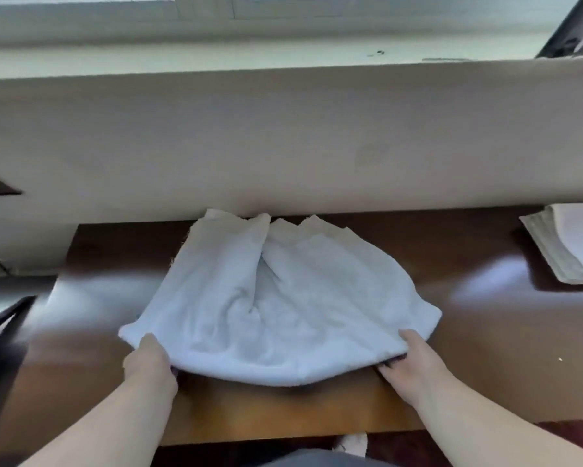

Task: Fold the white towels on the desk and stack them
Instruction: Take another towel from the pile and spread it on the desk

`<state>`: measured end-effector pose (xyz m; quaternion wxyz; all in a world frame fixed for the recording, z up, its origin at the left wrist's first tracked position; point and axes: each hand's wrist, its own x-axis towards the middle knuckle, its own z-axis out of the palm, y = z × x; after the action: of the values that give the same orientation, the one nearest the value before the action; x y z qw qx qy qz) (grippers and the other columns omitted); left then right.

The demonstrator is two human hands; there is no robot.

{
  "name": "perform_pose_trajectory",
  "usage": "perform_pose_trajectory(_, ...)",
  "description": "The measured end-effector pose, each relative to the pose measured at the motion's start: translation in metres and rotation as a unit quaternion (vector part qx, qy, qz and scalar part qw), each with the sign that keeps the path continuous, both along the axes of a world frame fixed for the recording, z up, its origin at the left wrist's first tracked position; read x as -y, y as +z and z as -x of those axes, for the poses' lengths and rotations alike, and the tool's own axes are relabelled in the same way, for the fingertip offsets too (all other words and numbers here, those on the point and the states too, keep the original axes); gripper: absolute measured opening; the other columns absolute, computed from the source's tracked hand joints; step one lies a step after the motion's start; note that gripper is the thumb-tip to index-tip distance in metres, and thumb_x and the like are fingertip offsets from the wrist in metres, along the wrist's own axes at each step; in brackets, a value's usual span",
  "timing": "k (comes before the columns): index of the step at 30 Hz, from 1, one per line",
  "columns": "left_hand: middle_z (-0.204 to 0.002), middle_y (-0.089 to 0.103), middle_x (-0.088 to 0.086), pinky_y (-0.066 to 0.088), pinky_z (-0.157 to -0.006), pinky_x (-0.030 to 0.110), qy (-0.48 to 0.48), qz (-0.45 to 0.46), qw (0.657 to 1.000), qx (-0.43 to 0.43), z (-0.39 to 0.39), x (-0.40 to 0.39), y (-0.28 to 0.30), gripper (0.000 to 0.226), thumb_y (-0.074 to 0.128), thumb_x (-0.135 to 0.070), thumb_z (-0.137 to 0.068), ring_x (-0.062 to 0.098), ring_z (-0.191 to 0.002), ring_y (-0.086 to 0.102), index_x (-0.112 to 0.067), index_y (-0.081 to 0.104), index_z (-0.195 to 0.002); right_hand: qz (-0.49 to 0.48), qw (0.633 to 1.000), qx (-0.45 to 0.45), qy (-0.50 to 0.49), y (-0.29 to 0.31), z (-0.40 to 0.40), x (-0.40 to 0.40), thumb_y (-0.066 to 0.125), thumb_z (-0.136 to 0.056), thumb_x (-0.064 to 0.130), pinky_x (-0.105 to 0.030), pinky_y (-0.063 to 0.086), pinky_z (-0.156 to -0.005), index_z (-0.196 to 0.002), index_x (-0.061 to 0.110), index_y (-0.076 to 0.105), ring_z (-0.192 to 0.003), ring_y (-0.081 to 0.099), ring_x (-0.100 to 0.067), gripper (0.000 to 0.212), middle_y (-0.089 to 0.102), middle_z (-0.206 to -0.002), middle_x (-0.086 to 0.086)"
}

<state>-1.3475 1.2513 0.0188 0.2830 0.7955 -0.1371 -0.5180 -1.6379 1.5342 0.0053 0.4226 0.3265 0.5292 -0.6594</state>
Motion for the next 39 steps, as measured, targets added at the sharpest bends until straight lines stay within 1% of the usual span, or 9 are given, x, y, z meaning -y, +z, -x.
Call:
perform_pose_trajectory(3,-0.150,0.043,0.011,0.037,-0.106,0.039,-0.069,0.043,0.980,0.184,0.002,0.009,0.007,0.063,0.057,-0.025,-0.090,0.035,-0.130,0.047,-0.013,0.037,-0.148,-0.020,1.000,-0.022,0.000,0.002,0.015,0.001,0.066,-0.093,0.050,-0.048,0.053,-0.098,-0.122,0.028,0.064,-0.109,0.071,-0.028,0.036,0.076,-0.114,-0.001)
perform_pose_trajectory(6,-0.153,0.036,0.010,0.029,-0.114,0.047,-0.233,0.151,0.894,0.352,0.023,0.016,0.038,0.071,0.066,-0.024,-0.085,0.037,-0.136,0.037,-0.018,0.034,-0.148,-0.039,0.997,-0.044,-0.045,0.006,0.027,0.002,0.063,-0.096,0.051,-0.044,0.057,-0.088,-0.120,0.025,0.065,-0.105,0.072,-0.026,0.036,0.078,-0.110,-0.001)
perform_pose_trajectory(11,-0.142,0.047,-0.006,0.032,-0.111,0.032,-0.750,0.311,0.518,0.269,0.105,0.008,0.052,0.041,0.054,-0.026,-0.095,0.015,-0.134,0.037,-0.028,0.050,-0.136,-0.030,0.995,-0.057,-0.075,0.008,0.023,0.004,0.062,-0.100,0.028,-0.043,0.057,-0.084,-0.124,0.014,0.065,-0.103,0.073,-0.028,0.028,0.076,-0.112,-0.008)
perform_pose_trajectory(15,-0.140,0.050,-0.008,0.036,-0.107,0.028,-0.868,0.316,0.336,0.182,0.186,-0.019,0.044,0.035,0.044,-0.028,-0.100,0.014,-0.131,0.041,-0.029,0.055,-0.133,-0.047,0.989,-0.136,-0.030,0.010,0.018,0.000,0.059,-0.100,0.011,-0.045,0.057,-0.088,-0.128,0.009,0.059,-0.104,0.072,-0.031,0.028,0.073,-0.118,-0.012)
perform_pose_trajectory(22,-0.150,0.041,-0.003,0.035,-0.110,0.038,-0.913,0.312,0.219,0.148,0.297,-0.072,0.036,0.045,0.038,-0.023,-0.101,0.022,-0.136,0.036,-0.028,0.041,-0.146,-0.190,0.962,-0.180,-0.078,0.011,-0.001,-0.033,0.054,-0.089,0.010,-0.047,0.052,-0.090,-0.106,0.014,0.061,-0.105,0.065,-0.036,0.019,0.068,-0.112,-0.014)
perform_pose_trajectory(27,-0.139,0.048,0.006,0.041,-0.099,0.040,-0.894,0.299,0.163,0.292,0.372,-0.089,0.022,0.049,0.049,-0.019,-0.094,0.029,-0.127,0.045,-0.024,0.041,-0.142,-0.162,0.973,-0.066,-0.152,-0.010,-0.023,-0.067,0.054,-0.095,0.009,-0.040,0.058,-0.077,-0.114,0.014,0.064,-0.101,0.070,-0.032,0.021,0.073,-0.111,-0.011)
perform_pose_trajectory(34,-0.121,0.058,0.004,0.049,-0.091,0.037,-0.908,0.170,0.232,0.303,0.414,-0.102,-0.003,0.058,0.066,-0.051,-0.084,0.026,-0.110,0.058,-0.023,0.048,-0.131,-0.054,0.994,-0.064,-0.072,-0.017,0.000,-0.100,0.066,-0.097,0.028,-0.032,0.058,-0.066,-0.114,0.023,0.070,-0.090,0.077,-0.017,0.018,0.079,-0.102,0.003)
perform_pose_trajectory(37,-0.107,0.064,0.005,0.049,-0.074,0.030,-0.935,0.196,0.118,0.270,0.421,-0.102,0.014,0.036,0.064,-0.046,-0.092,0.025,-0.093,0.064,-0.022,0.060,-0.119,-0.048,0.992,-0.116,-0.013,-0.012,0.007,-0.110,0.064,-0.099,0.023,-0.029,0.059,-0.067,-0.114,0.023,0.070,-0.091,0.076,-0.013,0.016,0.079,-0.104,0.005)
perform_pose_trajectory(39,-0.098,0.062,0.003,0.049,-0.071,0.033,-0.921,0.304,0.094,0.225,0.429,-0.102,0.033,0.024,0.065,-0.044,-0.092,0.024,-0.085,0.061,-0.023,0.066,-0.105,-0.091,0.980,-0.179,0.001,-0.007,0.006,-0.117,0.065,-0.096,0.026,-0.029,0.060,-0.066,-0.106,0.027,0.071,-0.086,0.075,-0.012,0.011,0.078,-0.099,0.007)
